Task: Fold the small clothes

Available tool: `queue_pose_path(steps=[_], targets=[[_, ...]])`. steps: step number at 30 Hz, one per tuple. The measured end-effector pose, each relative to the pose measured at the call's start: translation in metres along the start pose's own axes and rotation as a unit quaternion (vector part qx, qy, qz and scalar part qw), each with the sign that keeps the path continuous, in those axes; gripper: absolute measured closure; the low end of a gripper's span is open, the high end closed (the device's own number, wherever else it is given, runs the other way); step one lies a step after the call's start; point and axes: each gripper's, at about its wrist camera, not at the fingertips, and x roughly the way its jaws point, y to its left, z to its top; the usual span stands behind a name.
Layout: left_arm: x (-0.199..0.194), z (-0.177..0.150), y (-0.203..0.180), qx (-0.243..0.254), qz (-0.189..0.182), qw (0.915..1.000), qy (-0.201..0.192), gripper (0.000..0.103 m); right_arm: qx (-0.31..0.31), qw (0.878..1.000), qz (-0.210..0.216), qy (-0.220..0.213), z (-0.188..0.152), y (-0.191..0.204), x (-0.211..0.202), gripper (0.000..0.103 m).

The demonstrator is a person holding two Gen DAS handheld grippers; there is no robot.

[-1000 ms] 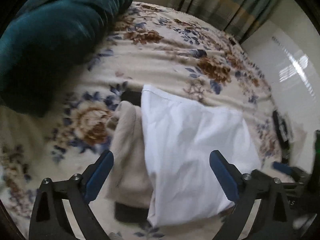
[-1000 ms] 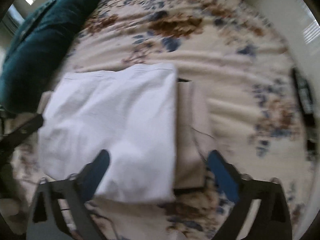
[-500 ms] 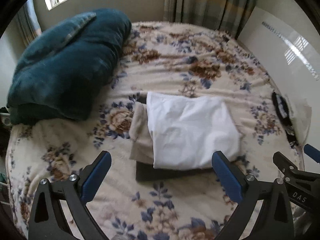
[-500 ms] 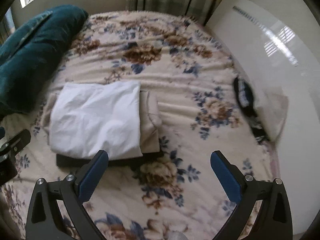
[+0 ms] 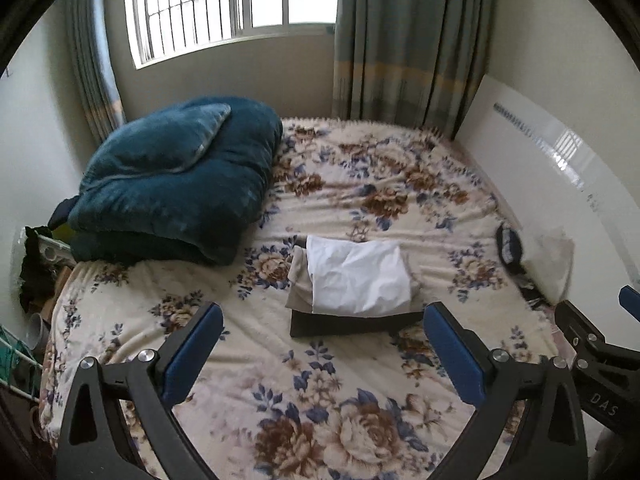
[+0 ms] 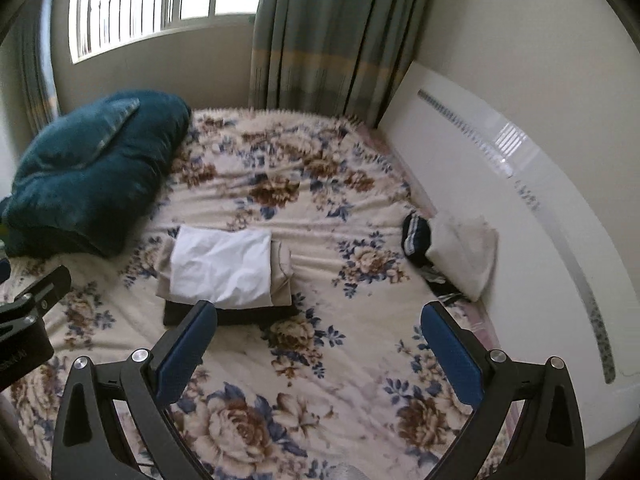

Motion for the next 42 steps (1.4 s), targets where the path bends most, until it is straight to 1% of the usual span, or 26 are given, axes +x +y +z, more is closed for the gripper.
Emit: queue_pose_path(steps=[1,4,5,8,13,14,19,21,26,31,37,42], targets=[[-0.018,-0.001,0.000,-0.002,-0.004,1.0000,-0.006,0.000,0.002,1.000,0.001,-0.007,-0.001,-0.003,-0.015,0.000],[-0.055,-0.006,-0.003,0.003,-0.005,0.9998,-0.020,0.000,0.009,1.000,0.007,-0.028,-0.005,-0.013,-0.067,0.000],[-0.070,-0.009,-0.004,0.001,-0.005,0.9997,-0.024,0.000,0.010,0.999,0.007,-0.032,-0.006,-0.015,-0.076,0.000],[-0.098,-0.015,-0.005,0.003,-0.002,0.9995,-0.032,0.000,0.012,0.999,0.012,-0.049,-0.013,-0.023,-0.119,0.000],[-0.135,-0.024,-0.006,0.006,0.002,0.9988,-0.048,0.000,0.015,0.997,0.016,-0.069,-0.024,-0.034,-0.166,0.000],[-0.141,-0.026,-0.007,0.008,0.008,0.9987,-0.050,0.000,0.015,0.997,0.020,-0.073,-0.026,-0.037,-0.178,0.000],[-0.167,-0.036,-0.009,0.008,0.010,0.9980,-0.063,0.000,0.009,0.995,0.023,-0.093,-0.035,-0.044,-0.213,0.000],[-0.173,-0.038,-0.009,0.006,0.008,0.9979,-0.064,0.000,0.010,0.995,0.026,-0.098,-0.039,-0.047,-0.224,0.000],[-0.188,-0.043,-0.008,-0.001,0.019,0.9971,-0.074,0.000,0.010,0.994,0.035,-0.102,-0.046,-0.050,-0.242,0.000],[-0.196,-0.045,-0.007,-0.004,0.023,0.9962,-0.084,0.000,0.013,0.994,0.038,-0.101,-0.049,-0.053,-0.250,0.000],[-0.200,-0.047,-0.006,-0.008,0.026,0.9962,-0.083,0.000,0.013,0.994,0.040,-0.103,-0.049,-0.055,-0.257,0.000],[-0.202,-0.047,-0.006,-0.008,0.026,0.9962,-0.083,0.000,0.008,0.993,0.048,-0.103,-0.038,-0.052,-0.256,0.000]])
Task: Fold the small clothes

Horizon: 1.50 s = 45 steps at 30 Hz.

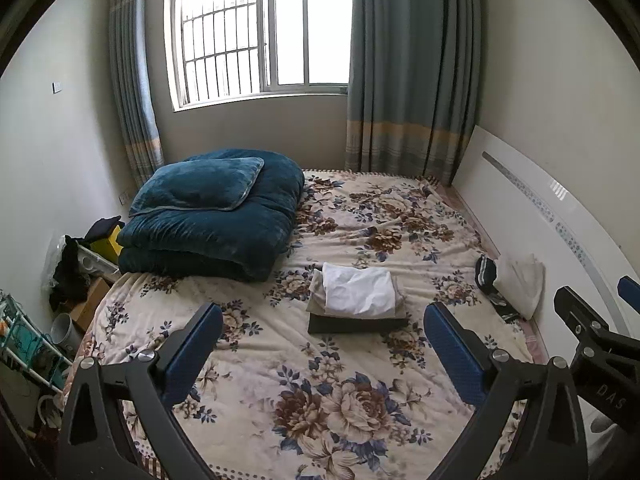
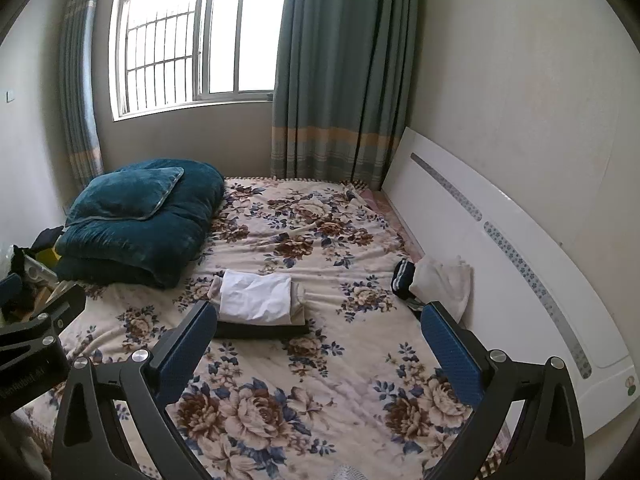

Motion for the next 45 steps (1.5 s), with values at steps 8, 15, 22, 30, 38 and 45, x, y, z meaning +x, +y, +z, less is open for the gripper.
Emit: queue_pose_path(steps=[8,15,22,30,38,45], targets=[[-0.001,-0.001,-0.001,-0.001,0.002,1.0000,0.000,0.000,0.001,1.000,0.002,-0.001,-0.001,-0.001,0.003,0.000],[0.000,0.000,0.000,-0.001,-0.001,1.0000,-0.001,0.000,0.002,1.000,0.003,0.000,0.000,-0.001,0.003,0.000],[-0.005,0.001,-0.002,-0.003,0.000,1.0000,-0.004,0.000,0.003,1.000,0.006,-0.001,0.000,0.002,-0.002,0.000],[-0.012,0.001,-0.007,-0.005,0.000,1.0000,-0.006,0.000,0.006,1.000,0.008,-0.001,0.002,0.009,-0.014,0.000],[-0.016,0.006,-0.011,-0.003,0.004,0.9999,-0.010,0.000,0.007,1.000,0.007,-0.001,-0.001,0.007,-0.014,0.000],[-0.020,0.011,-0.015,-0.008,0.008,0.9999,-0.012,0.000,0.008,1.000,0.006,-0.003,0.000,0.007,-0.020,0.000]])
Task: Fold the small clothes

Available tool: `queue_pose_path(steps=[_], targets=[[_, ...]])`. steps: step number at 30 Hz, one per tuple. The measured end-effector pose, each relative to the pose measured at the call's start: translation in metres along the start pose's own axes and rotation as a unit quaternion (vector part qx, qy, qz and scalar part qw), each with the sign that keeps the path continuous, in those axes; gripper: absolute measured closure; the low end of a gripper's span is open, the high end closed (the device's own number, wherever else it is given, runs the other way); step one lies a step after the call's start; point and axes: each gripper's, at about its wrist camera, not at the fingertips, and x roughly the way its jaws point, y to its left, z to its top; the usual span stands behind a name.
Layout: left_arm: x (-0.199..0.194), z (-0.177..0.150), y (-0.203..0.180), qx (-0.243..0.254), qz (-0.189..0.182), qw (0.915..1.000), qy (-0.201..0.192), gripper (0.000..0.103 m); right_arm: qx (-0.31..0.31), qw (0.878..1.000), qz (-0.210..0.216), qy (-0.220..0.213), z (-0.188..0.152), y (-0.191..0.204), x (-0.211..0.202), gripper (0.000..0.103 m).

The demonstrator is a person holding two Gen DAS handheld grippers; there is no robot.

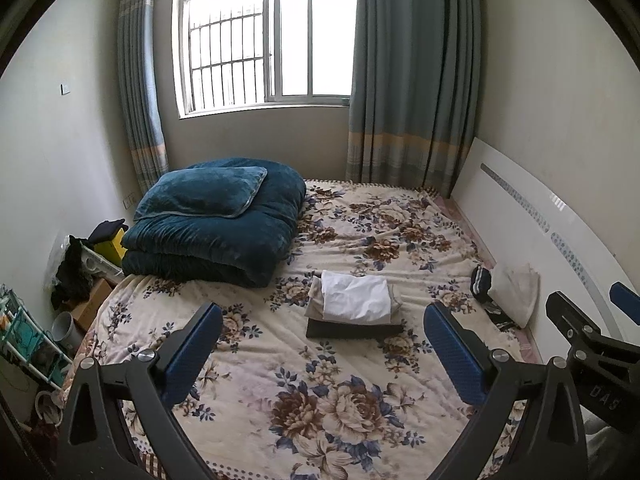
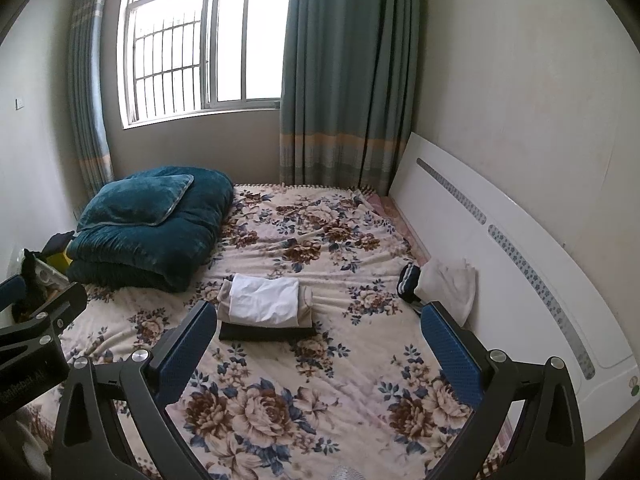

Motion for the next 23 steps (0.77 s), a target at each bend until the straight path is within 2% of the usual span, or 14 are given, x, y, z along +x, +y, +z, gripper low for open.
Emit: queue_pose_path(steps=[23], targets=[[-0.0102,-0.0028,-0.0089,0.000,0.018,0.9998,-0.007,0.000,0.006,1.000,-0.005,-0.002,-0.0012,0.0023,-0.0077,0.000]])
